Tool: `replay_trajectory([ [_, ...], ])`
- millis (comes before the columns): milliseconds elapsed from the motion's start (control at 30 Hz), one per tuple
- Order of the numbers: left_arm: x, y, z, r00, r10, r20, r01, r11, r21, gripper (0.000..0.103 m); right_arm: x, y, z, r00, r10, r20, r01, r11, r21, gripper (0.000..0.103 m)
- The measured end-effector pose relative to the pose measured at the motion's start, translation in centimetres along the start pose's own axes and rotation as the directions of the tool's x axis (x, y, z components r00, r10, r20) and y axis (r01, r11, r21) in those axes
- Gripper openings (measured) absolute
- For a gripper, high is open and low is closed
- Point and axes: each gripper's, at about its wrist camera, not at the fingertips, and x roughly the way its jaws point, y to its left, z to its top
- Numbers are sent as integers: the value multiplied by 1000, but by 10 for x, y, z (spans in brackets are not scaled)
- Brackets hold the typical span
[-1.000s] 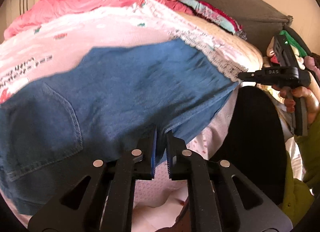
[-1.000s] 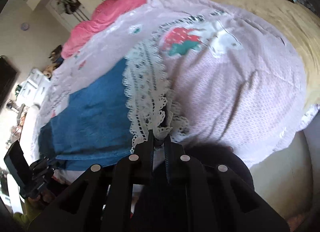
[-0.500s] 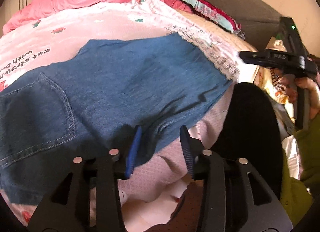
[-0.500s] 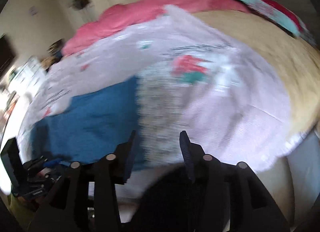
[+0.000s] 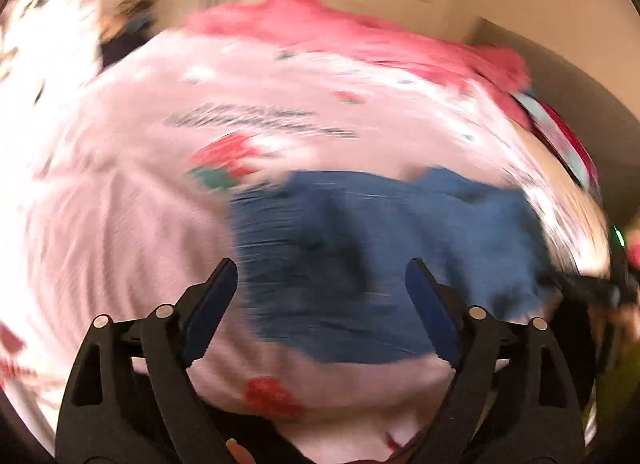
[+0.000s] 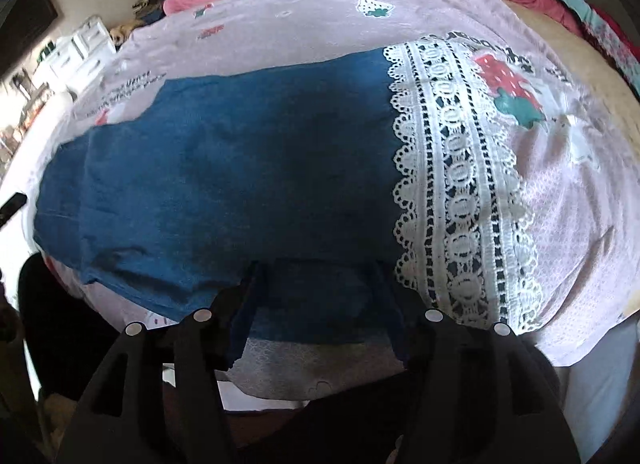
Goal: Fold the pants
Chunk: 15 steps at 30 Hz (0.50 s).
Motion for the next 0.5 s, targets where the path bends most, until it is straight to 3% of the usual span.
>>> replay_trajectory([
  [67,14,15,2,999,-44,-29,42,995,-86,80,-1,-1,0,1000,9,2,-9,1000,7,60],
  [133,30,14,1,998,-34,-58,28,994,-102,79,-2,-1,-1,1000,10,2,-10,1000,4,62],
  [167,36,12,1,998,-19,-61,13,996,-91,47,-2,0,-1,1000,6,2,-6,1000,0,63],
  [200,41,7,-1,998,18,-66,-22,998,-66,29,-2,0,-2,1000,1,2,-1,1000,-4,63],
  [400,21,15,13,992,125,22,-125,992,-12,31,0,5,0,1000,-8,-7,8,1000,-5,63],
  [500,34,33,13,993,107,-41,-109,993,-50,37,4,10,2,1000,-20,-9,19,1000,-12,66],
])
